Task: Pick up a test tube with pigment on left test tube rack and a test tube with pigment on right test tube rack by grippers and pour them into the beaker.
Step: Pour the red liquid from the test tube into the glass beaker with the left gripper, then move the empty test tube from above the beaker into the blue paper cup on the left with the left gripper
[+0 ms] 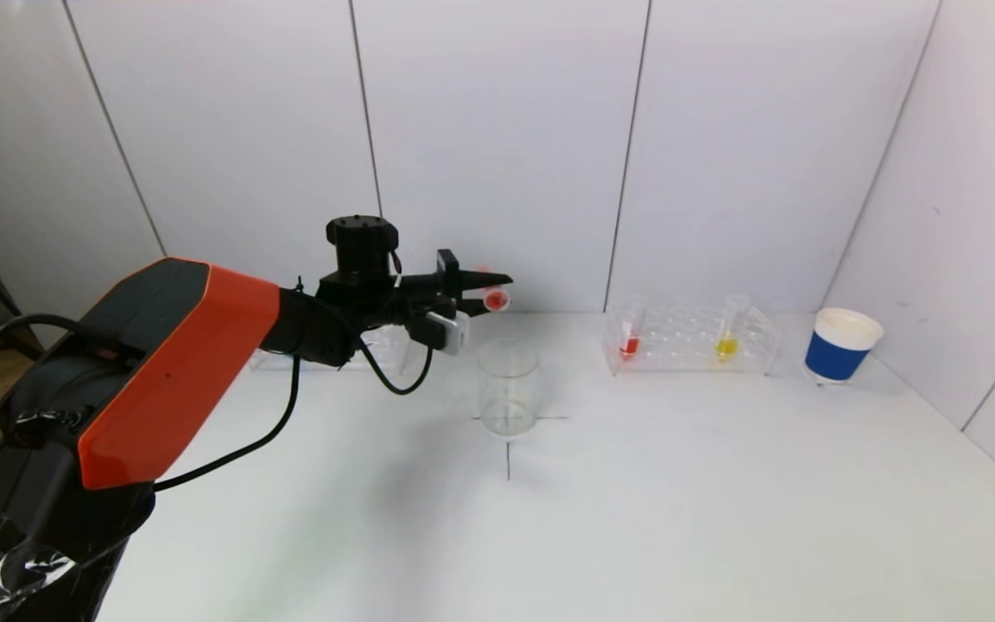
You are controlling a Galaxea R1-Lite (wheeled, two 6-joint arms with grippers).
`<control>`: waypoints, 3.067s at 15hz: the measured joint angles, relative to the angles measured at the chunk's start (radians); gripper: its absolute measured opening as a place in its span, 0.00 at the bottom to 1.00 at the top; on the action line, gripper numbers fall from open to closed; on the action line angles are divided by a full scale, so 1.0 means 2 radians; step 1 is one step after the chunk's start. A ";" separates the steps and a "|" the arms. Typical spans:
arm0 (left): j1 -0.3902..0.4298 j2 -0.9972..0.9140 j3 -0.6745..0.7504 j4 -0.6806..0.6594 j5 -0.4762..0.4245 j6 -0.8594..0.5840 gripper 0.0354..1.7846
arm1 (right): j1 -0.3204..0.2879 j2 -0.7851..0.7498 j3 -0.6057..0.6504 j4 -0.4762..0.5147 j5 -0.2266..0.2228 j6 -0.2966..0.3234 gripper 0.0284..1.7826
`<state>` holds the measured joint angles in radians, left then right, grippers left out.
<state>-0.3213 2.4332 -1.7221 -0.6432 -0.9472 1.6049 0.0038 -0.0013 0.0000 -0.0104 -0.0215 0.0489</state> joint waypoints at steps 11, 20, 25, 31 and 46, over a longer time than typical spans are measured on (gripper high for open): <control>-0.001 0.001 -0.003 0.000 0.007 0.053 0.24 | -0.001 0.000 0.000 0.000 0.000 0.000 1.00; -0.001 -0.003 -0.005 -0.001 0.018 0.094 0.24 | 0.000 0.000 0.000 0.000 0.000 0.000 1.00; -0.001 -0.005 -0.010 0.000 0.033 0.129 0.24 | 0.000 0.000 0.000 0.000 0.000 0.000 1.00; -0.002 -0.008 -0.011 0.000 0.034 0.159 0.24 | 0.000 0.000 0.000 0.000 0.000 0.000 1.00; -0.007 -0.012 -0.006 -0.002 0.043 0.162 0.24 | -0.001 0.000 0.000 0.000 0.000 0.000 1.00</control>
<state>-0.3351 2.4087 -1.7332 -0.6464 -0.8606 1.9281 0.0028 -0.0013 0.0000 -0.0104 -0.0211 0.0485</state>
